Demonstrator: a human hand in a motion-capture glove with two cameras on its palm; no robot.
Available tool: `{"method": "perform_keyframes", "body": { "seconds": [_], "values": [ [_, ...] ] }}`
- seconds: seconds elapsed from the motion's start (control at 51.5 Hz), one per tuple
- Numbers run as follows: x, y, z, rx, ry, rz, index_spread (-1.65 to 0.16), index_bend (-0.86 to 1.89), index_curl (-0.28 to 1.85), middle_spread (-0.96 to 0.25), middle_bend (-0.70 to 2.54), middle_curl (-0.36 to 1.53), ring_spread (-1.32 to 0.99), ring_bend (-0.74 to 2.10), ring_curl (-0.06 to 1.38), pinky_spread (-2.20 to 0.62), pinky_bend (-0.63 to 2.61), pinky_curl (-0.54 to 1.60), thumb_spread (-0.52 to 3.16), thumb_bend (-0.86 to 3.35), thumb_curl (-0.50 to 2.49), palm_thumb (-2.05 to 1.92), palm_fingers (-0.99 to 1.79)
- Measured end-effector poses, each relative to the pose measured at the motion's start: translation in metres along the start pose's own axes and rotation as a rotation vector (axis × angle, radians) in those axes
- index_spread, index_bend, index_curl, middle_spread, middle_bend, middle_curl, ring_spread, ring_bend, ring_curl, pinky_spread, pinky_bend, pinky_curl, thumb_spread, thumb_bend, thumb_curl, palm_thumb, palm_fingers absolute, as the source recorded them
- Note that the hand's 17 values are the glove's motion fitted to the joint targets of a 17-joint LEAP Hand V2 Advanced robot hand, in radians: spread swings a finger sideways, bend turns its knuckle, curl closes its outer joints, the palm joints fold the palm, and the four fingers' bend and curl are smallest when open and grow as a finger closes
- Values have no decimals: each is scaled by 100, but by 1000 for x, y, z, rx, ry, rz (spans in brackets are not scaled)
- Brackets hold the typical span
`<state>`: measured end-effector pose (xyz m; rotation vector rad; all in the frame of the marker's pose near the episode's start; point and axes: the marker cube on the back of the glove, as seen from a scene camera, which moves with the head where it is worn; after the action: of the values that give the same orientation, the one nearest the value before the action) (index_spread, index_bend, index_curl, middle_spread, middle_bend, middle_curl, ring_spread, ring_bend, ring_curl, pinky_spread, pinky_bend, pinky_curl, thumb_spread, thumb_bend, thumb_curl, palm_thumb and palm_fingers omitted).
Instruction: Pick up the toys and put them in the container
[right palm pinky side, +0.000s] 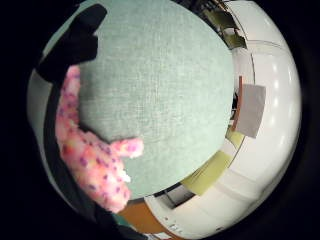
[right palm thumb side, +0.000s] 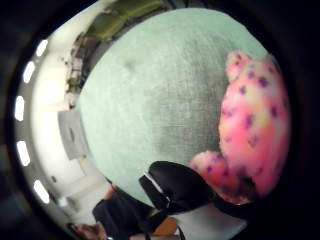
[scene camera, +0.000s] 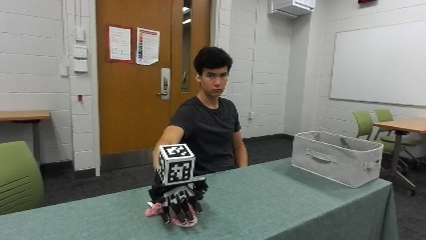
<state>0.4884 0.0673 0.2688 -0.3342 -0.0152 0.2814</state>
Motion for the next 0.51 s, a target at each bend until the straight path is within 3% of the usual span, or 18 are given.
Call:
{"method": "perform_keyframes", "body": {
  "seconds": [0.194, 0.33, 0.505],
  "values": [
    [5, 3, 9, 3, -20, 7, -25, 9, 22, -13, 19, 41, -36, 33, 32, -11, 93, 40, 93, -3, 24, -2, -5],
    [2, 3, 7, 52, -51, 32, -30, 33, 29, -16, 21, 41, -42, 44, 32, -18, 82, 35, 109, 10, 29, 21, 31],
    [-8, 13, 2, 201, -12, 62, -33, 40, 35, -24, 26, 43, -52, 53, 34, -28, 80, 34, 125, 24, 37, 46, 65]
  ]
}}
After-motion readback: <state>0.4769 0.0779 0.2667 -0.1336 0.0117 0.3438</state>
